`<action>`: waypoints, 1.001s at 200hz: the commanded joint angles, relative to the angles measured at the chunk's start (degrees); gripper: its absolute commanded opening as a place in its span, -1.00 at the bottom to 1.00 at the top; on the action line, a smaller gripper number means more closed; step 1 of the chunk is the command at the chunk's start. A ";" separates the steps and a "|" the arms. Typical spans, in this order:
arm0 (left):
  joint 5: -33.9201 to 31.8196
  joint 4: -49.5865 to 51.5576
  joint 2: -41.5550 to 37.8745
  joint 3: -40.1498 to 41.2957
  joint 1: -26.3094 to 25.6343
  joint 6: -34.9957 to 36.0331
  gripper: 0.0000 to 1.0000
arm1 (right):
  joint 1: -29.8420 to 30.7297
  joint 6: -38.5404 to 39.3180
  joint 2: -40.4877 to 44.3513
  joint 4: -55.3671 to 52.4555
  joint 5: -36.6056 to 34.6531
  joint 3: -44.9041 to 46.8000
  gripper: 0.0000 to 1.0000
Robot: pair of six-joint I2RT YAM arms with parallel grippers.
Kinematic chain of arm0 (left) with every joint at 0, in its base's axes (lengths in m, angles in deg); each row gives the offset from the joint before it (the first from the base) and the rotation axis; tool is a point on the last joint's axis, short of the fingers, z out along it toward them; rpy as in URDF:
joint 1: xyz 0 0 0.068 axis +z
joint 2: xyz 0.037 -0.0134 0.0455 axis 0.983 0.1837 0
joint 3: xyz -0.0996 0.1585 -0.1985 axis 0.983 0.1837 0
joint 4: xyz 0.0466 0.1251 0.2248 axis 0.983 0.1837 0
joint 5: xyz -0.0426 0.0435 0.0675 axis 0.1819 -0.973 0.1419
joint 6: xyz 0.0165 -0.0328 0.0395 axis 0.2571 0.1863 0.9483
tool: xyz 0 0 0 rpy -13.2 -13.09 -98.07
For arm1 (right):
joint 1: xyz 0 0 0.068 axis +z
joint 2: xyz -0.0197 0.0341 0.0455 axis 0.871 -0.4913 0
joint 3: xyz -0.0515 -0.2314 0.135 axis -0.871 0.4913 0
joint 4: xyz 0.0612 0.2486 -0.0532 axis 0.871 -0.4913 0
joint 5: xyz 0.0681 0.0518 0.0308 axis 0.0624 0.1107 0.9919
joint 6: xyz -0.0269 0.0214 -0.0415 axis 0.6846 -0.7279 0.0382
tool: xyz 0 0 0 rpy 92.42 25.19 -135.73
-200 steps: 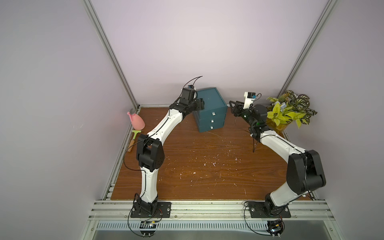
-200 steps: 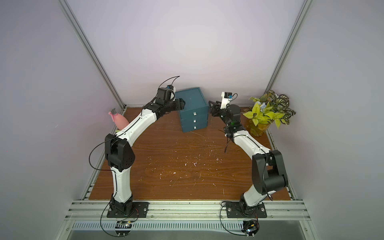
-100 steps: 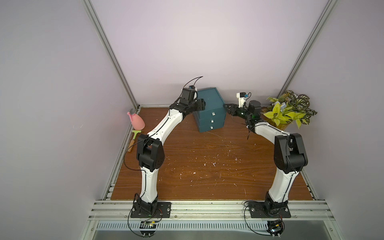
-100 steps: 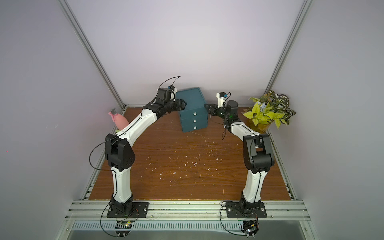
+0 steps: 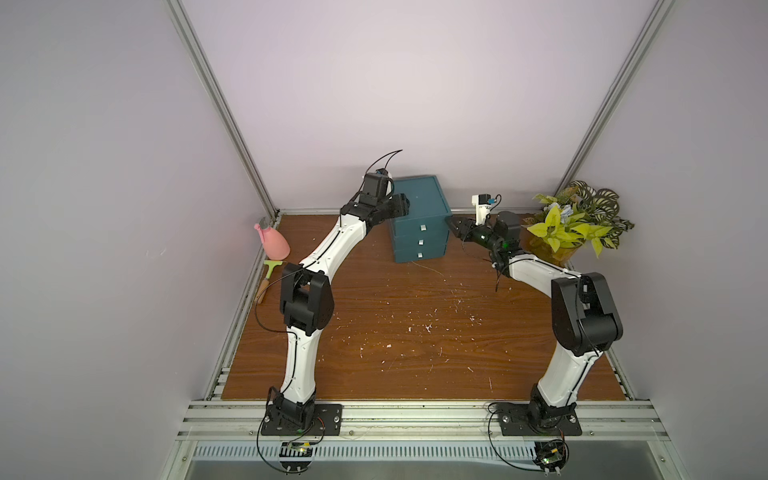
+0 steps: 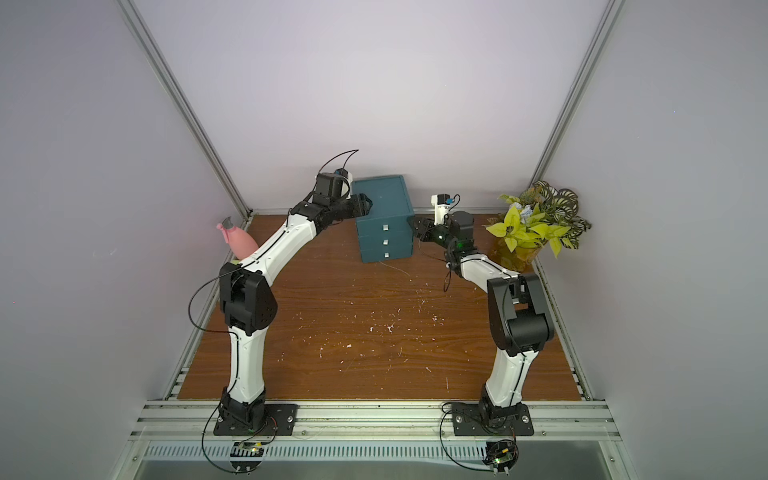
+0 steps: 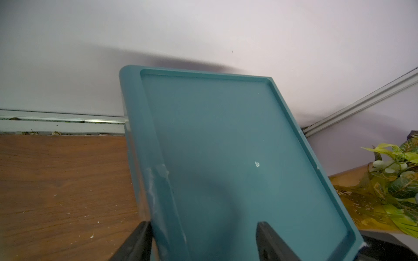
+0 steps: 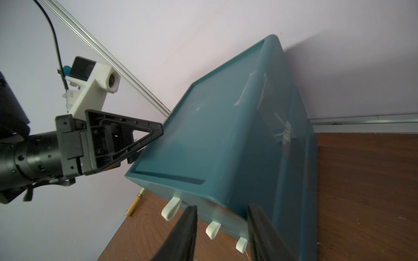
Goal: Place the plugs into the drawer by color
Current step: Adjust the storage box at the center of the board.
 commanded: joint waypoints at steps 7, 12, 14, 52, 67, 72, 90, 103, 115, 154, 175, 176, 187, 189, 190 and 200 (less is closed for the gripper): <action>5.06 -1.74 1.03 -2.31 -1.21 0.10 0.33 | 5.19 -0.11 2.58 1.43 3.95 -0.65 -0.16; 4.97 -1.64 1.11 -2.30 -1.21 0.23 0.33 | 5.35 -0.10 2.44 1.37 3.84 -0.83 -0.16; 4.95 -1.60 1.08 -2.30 -1.21 0.26 0.33 | 5.41 -0.05 2.41 1.41 3.83 -0.86 -0.16; 4.40 -0.82 1.08 -1.97 -1.21 0.84 0.33 | 6.58 -0.10 2.22 1.48 3.26 -0.53 -0.17; 4.23 -0.82 0.84 -1.45 -1.16 0.97 0.32 | 6.58 0.03 2.30 1.20 3.05 -0.27 -0.17; 4.03 -0.78 0.81 -1.26 -1.21 1.04 0.33 | 6.61 -0.01 2.39 1.19 2.96 -0.11 -0.18; 3.55 -0.81 0.64 -0.81 -1.21 1.32 0.33 | 6.66 0.01 2.96 1.37 2.61 0.51 -0.17; 3.13 -0.46 0.42 -0.81 -1.20 1.71 0.33 | 6.56 0.91 3.52 0.46 1.98 0.79 -0.16; 2.16 0.09 0.01 -0.75 -1.12 2.49 0.34 | 6.13 3.11 4.88 -2.03 0.65 0.88 -0.13; -2.43 1.87 -4.42 -0.22 -0.77 5.24 0.37 | 3.12 11.18 12.15 -10.52 -6.56 1.67 0.11; -5.97 1.81 -9.54 2.31 -0.77 7.20 0.40 | 3.01 15.51 16.70 -14.22 -11.36 2.41 0.21; -6.17 1.75 -9.85 2.51 -0.77 7.25 0.40 | 3.01 15.57 16.97 -14.34 -11.63 2.48 0.21; -8.59 0.64 -13.73 5.48 -0.85 8.69 0.42 | 3.22 16.53 20.16 -14.54 -13.93 4.93 0.23; -9.17 0.27 -14.58 6.10 -0.92 8.99 0.43 | 3.25 16.65 20.92 -14.37 -13.99 5.56 0.24; -9.44 0.15 -14.97 6.60 -0.93 9.11 0.44 | 3.26 16.76 21.33 -14.24 -14.00 5.95 0.24; -12.00 -2.70 -19.77 11.79 -1.03 10.31 0.49 | 3.49 17.04 25.38 -11.97 -17.71 10.43 0.28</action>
